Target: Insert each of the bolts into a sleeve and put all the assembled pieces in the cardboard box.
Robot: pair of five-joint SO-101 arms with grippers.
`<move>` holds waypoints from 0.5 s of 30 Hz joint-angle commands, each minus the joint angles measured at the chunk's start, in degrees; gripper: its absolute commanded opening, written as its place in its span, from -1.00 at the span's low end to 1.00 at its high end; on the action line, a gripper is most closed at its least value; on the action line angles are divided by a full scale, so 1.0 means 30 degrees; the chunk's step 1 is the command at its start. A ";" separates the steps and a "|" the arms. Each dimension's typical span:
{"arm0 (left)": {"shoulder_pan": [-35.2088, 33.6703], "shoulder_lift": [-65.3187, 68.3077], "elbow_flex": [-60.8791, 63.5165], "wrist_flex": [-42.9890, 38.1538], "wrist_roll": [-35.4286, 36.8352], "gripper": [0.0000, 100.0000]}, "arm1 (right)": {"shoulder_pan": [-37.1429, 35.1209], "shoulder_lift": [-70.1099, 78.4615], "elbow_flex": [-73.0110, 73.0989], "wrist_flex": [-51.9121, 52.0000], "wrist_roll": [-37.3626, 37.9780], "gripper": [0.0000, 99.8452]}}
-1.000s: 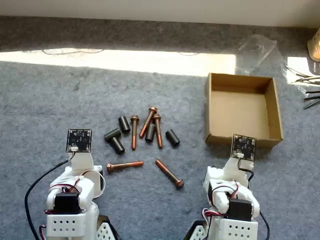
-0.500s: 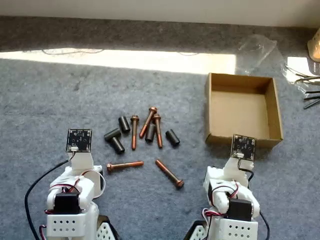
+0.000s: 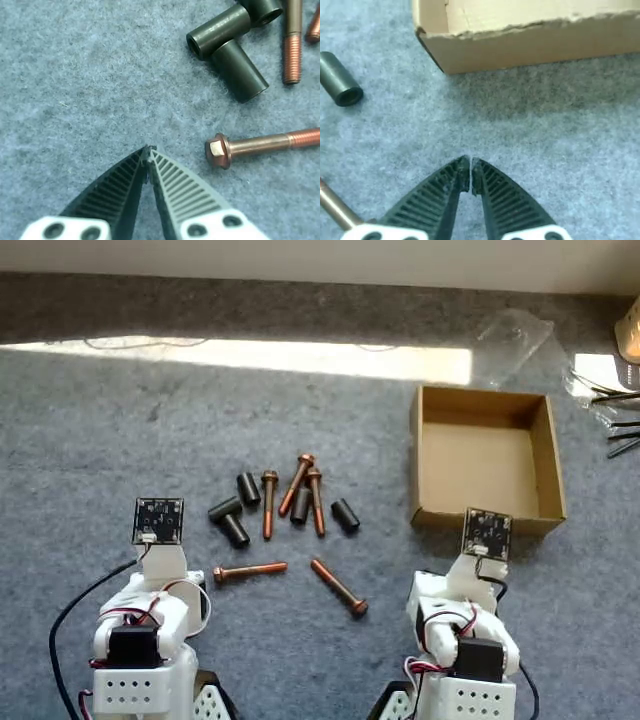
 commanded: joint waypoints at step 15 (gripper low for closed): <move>0.0308 -0.0103 0.0396 -0.2491 -0.1407 -0.99 | -0.3121 -0.0073 0.1949 -0.3150 0.9114 -0.99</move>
